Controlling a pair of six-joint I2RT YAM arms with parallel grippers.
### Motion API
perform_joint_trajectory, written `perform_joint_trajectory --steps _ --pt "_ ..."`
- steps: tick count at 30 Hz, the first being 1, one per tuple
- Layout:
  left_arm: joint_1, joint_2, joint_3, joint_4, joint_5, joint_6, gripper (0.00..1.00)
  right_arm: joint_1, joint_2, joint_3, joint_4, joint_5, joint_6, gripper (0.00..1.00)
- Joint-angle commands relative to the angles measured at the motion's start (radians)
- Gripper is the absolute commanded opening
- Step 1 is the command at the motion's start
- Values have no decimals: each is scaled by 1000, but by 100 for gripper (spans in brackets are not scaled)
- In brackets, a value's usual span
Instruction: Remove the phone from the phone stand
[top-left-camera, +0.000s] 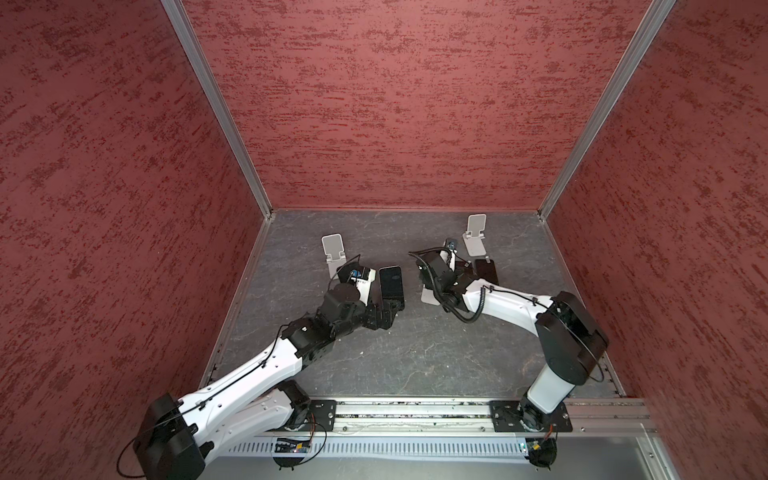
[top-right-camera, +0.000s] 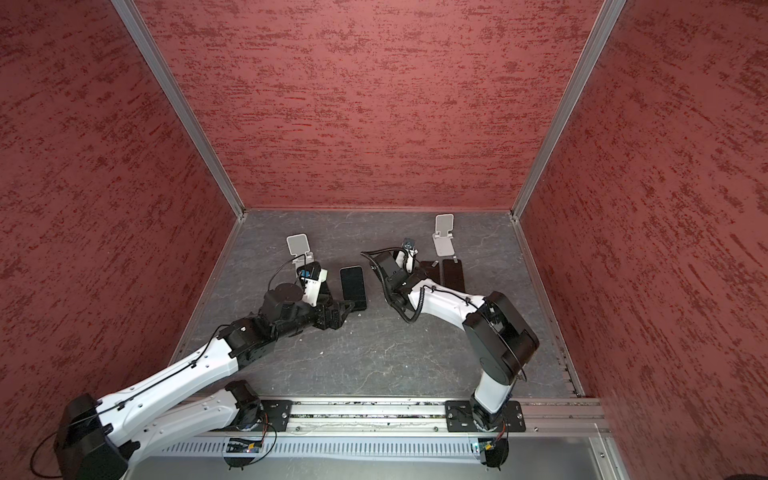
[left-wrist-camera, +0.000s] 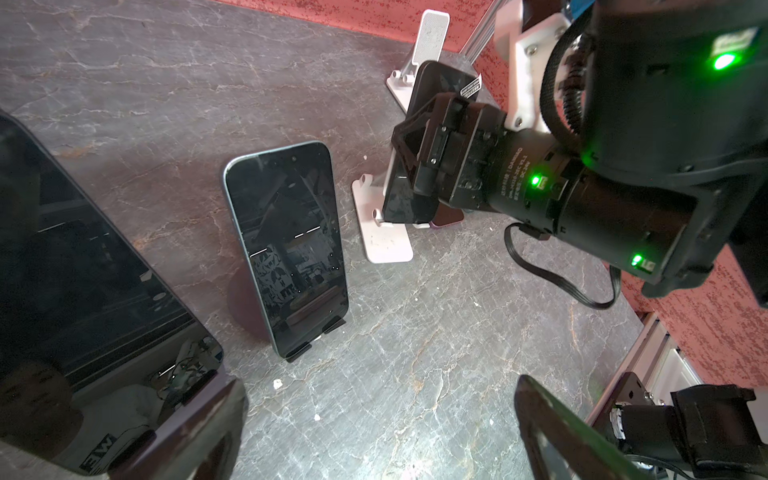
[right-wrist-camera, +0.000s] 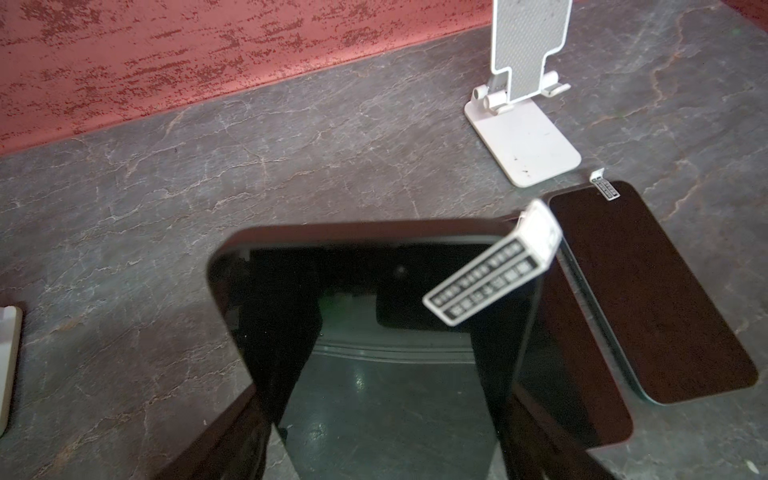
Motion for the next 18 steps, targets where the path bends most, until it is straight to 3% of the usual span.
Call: perform_joint_trajectory --steps 1,9,18 --pt "7 -13 -10 18 11 7 100 7 13 15 16 50 14 79" --pt "10 -11 -13 20 13 4 100 18 3 19 25 54 -15 70" --pt "12 -2 -14 20 14 1 100 30 -22 23 23 70 -53 68"
